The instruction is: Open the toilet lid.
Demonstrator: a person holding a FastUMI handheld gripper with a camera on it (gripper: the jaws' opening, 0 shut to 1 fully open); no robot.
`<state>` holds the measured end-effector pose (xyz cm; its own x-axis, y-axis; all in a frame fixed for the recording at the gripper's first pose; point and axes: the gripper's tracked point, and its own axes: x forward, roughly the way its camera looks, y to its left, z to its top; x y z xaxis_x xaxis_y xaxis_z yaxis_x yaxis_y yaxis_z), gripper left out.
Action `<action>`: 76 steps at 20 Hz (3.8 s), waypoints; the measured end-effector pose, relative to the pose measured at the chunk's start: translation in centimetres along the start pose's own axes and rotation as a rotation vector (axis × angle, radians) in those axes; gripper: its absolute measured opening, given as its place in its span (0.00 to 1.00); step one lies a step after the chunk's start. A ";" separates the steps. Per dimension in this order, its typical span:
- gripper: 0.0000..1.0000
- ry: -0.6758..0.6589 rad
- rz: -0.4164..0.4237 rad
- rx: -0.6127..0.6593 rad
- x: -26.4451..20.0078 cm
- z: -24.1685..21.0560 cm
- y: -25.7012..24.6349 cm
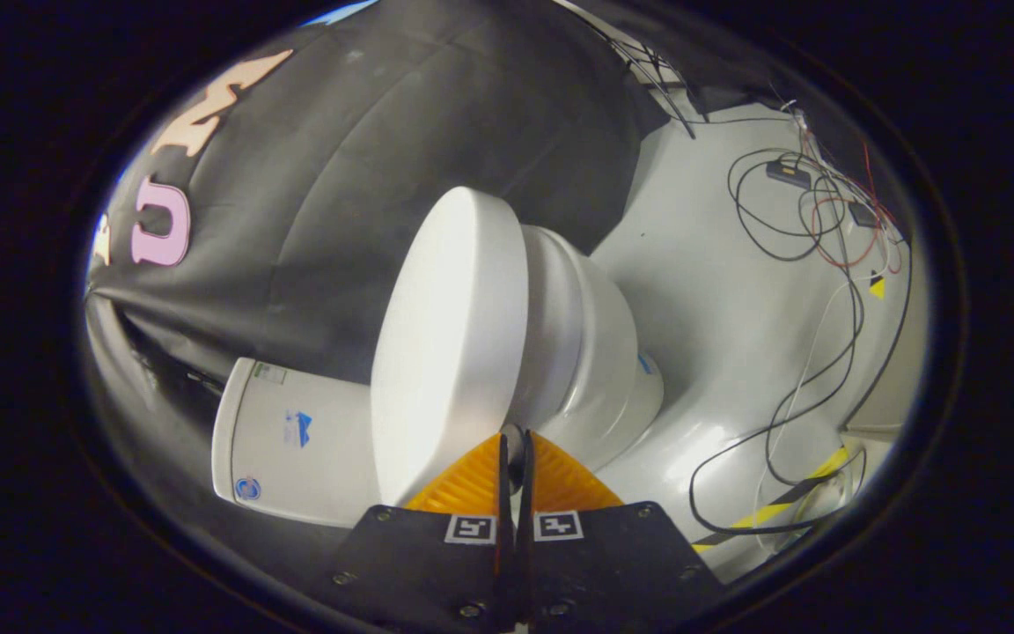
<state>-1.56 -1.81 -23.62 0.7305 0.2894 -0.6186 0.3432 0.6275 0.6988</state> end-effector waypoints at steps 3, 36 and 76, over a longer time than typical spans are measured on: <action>0.01 -0.023 0.028 -0.022 -0.9 0.5 1.5; 0.01 -0.226 0.142 -0.405 -5.9 0.6 12.9; 0.02 -0.385 -0.033 -0.860 -8.2 -1.7 21.2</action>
<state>-1.26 10.37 -4.38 0.9259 0.0998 -0.3643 -0.0743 0.9937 0.0835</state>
